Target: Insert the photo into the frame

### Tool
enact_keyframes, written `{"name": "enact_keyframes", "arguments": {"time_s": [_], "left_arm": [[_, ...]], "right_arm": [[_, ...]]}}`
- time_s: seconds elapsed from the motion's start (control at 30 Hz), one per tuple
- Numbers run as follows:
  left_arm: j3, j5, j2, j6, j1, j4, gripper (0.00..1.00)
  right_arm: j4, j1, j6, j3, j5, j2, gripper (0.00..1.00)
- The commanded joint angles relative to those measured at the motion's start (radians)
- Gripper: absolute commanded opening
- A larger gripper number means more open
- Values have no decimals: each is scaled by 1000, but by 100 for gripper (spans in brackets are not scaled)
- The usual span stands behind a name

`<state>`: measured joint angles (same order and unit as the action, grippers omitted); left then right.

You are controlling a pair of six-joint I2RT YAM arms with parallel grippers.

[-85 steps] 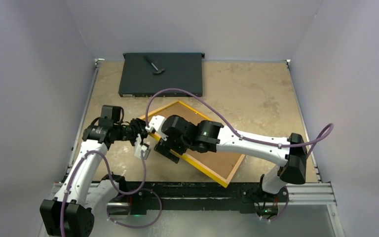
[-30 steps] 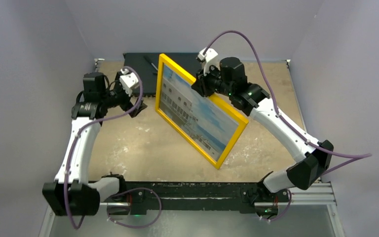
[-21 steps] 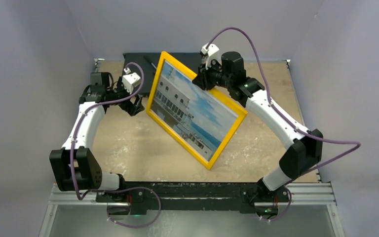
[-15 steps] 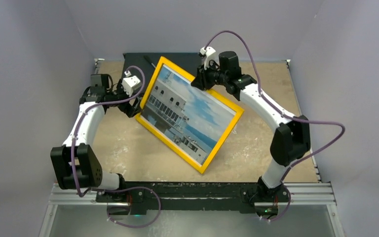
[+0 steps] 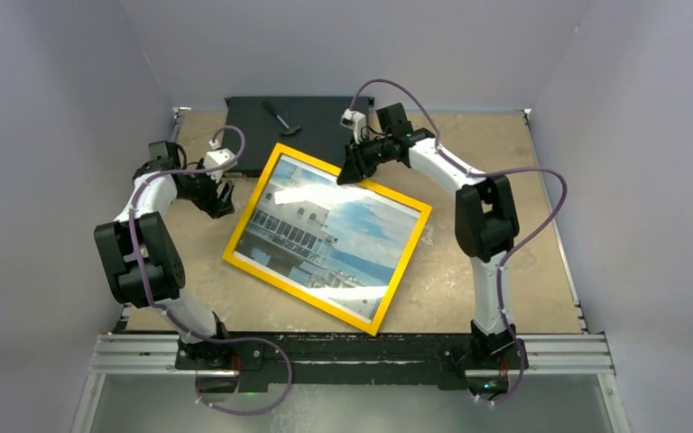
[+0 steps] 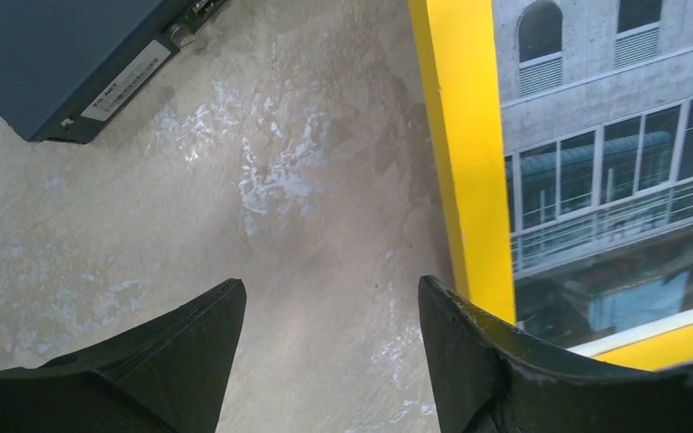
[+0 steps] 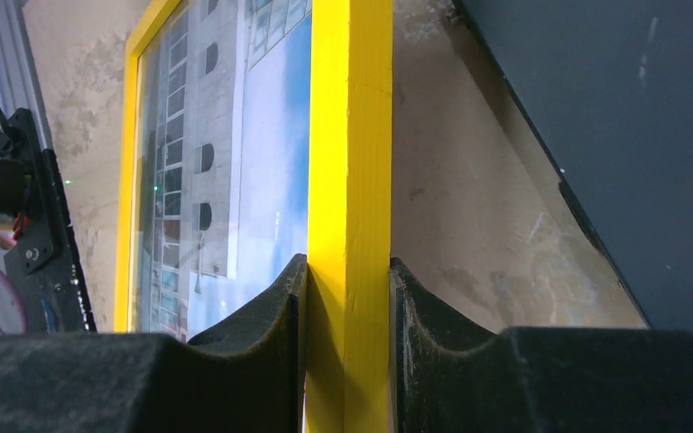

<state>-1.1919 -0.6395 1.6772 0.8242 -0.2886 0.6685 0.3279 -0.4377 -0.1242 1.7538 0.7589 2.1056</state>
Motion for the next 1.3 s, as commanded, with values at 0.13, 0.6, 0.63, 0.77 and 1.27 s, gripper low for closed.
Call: {"name": "enact_keyframes", "arguments": {"time_s": [0.13,0.6,0.63,0.77,1.27], "left_arm": [[136,111,-23,156,-18,-94,67],[289,95,-118,276,49,-18,65],[303,107,-129,276,66,-21,65],[352,125,-172,257,138,-35,65],[378,174,-178,156,241,-118,64]], "right_arm": [[100,-43,-161,227,108,102,0],[115,-72,-180,305,38,211,0],[124,-72,-186,312,37,216,0],[158,-70,-224,337,-9,237,0],[93,-69,-233,246,-95,240,0]]}}
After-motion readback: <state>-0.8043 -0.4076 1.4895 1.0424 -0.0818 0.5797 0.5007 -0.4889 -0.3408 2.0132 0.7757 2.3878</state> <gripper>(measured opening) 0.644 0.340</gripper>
